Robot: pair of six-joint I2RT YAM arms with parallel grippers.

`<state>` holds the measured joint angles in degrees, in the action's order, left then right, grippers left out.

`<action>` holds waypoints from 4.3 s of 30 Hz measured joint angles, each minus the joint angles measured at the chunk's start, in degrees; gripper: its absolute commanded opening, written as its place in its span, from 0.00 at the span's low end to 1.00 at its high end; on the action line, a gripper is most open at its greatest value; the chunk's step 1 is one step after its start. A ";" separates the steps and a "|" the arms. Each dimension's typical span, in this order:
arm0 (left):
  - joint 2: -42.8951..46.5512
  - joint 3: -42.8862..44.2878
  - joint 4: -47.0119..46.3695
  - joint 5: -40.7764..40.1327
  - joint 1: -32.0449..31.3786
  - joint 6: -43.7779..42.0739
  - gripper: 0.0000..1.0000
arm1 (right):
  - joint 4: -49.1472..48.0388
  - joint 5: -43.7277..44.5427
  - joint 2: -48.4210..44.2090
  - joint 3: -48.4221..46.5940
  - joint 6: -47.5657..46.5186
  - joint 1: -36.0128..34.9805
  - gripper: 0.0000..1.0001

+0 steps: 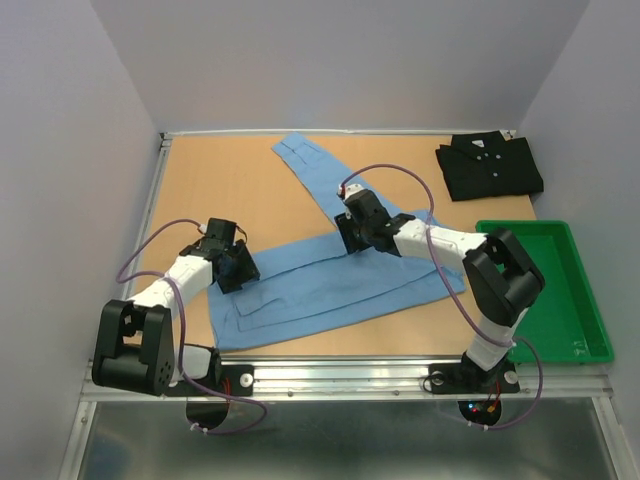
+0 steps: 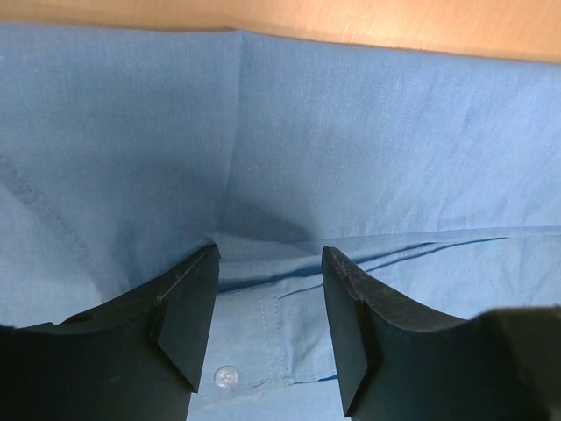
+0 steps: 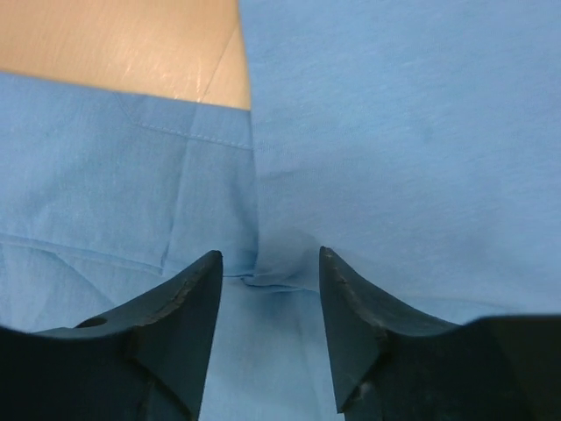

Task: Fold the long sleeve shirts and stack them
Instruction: Fold the shirt

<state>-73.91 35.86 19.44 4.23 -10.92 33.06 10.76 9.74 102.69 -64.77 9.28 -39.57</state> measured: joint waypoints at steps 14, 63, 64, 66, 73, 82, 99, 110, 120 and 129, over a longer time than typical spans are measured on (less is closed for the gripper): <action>12.48 2.21 -1.44 -11.39 0.04 -2.54 0.99 | 1.11 0.76 6.40 -21.94 -7.13 13.27 0.99; 18.36 0.26 -8.76 -17.18 0.02 -7.80 0.99 | -0.28 -14.21 34.10 -44.02 -13.35 16.61 0.04; 18.16 0.26 -8.81 -17.22 0.02 -7.80 0.99 | -0.26 -14.53 32.57 -42.25 -13.57 16.52 0.04; 17.88 0.26 -8.90 -17.22 0.02 -7.78 0.99 | 0.44 -15.32 27.87 -37.92 -13.99 16.46 0.04; 17.14 0.26 -8.96 -17.14 0.02 -7.76 0.99 | 0.33 -19.71 2.21 -16.26 -13.77 14.21 0.06; 13.68 0.26 -8.92 -15.10 0.02 -6.23 0.99 | 0.81 -30.64 -27.93 15.58 -5.75 12.50 0.08; 5.60 0.26 -8.17 -11.10 0.00 -1.49 0.99 | 18.88 -27.91 -43.01 24.30 8.74 12.50 0.70; -3.50 1.88 -7.89 -9.25 0.00 0.70 0.99 | 19.85 -3.98 -30.12 14.29 13.88 15.69 0.59; -15.04 11.76 -9.22 -11.65 0.04 0.46 0.99 | 8.35 -1.60 -14.99 14.23 18.53 22.47 0.46; -28.94 27.28 -9.70 -13.81 2.25 -1.53 0.99 | -1.51 -2.58 -2.60 7.56 19.19 26.27 0.46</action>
<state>-102.85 63.13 9.74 -9.58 -8.67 31.53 9.26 7.16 100.09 -57.21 28.47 -13.30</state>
